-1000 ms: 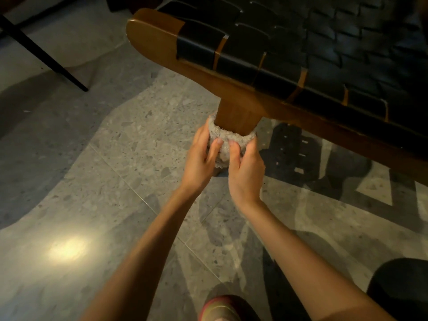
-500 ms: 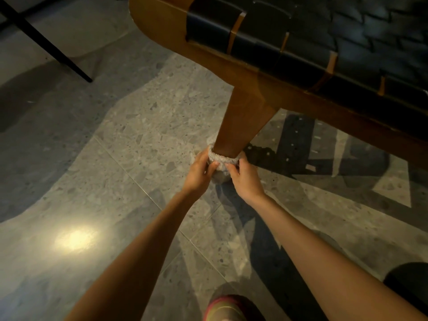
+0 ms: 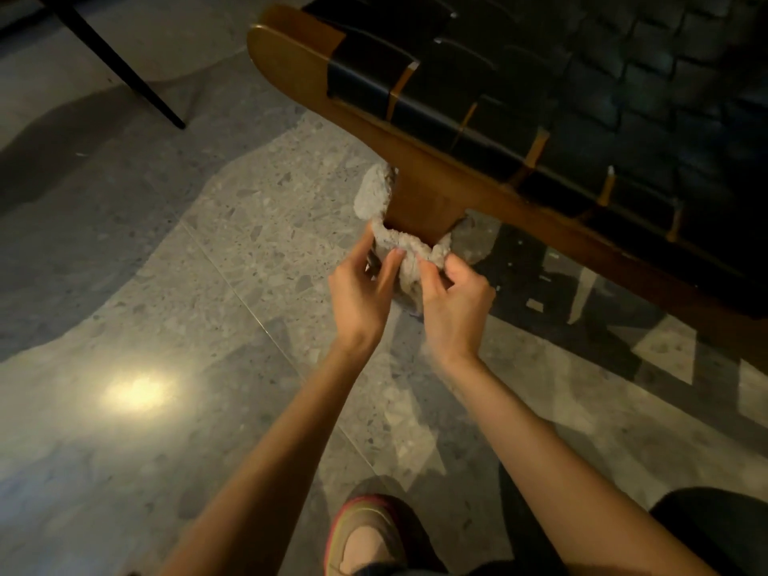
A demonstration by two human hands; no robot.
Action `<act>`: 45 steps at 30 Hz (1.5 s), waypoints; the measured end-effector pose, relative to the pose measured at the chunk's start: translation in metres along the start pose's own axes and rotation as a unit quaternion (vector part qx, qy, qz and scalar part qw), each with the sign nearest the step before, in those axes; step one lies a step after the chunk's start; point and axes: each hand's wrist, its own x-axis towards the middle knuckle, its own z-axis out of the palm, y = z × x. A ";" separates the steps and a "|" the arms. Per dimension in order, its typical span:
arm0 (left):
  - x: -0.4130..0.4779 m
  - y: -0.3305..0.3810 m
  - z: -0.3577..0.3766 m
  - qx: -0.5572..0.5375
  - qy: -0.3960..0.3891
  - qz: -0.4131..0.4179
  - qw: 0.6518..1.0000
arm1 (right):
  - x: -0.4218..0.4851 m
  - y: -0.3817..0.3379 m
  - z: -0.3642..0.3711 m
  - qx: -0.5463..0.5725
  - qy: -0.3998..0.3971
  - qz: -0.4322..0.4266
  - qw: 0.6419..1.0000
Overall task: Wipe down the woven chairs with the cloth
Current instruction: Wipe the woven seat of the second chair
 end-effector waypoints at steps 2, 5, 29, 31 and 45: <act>-0.003 0.020 0.001 -0.018 0.039 0.010 0.999 | 0.000 -0.011 -0.012 0.016 0.009 -0.034 0.999; -0.008 0.041 0.004 -0.042 0.114 -0.034 0.992 | -0.006 -0.023 -0.025 0.034 0.007 -0.067 0.997; 0.019 0.294 -0.123 0.062 -0.113 -0.314 0.941 | 0.038 -0.277 -0.135 -0.128 -0.325 0.233 0.908; 0.030 0.344 -0.143 0.100 -0.133 -0.275 0.947 | 0.048 -0.326 -0.156 -0.123 -0.339 0.210 0.909; 0.145 0.557 -0.229 0.181 -0.265 -0.024 0.947 | 0.109 -0.554 -0.222 -0.171 -0.324 0.067 0.928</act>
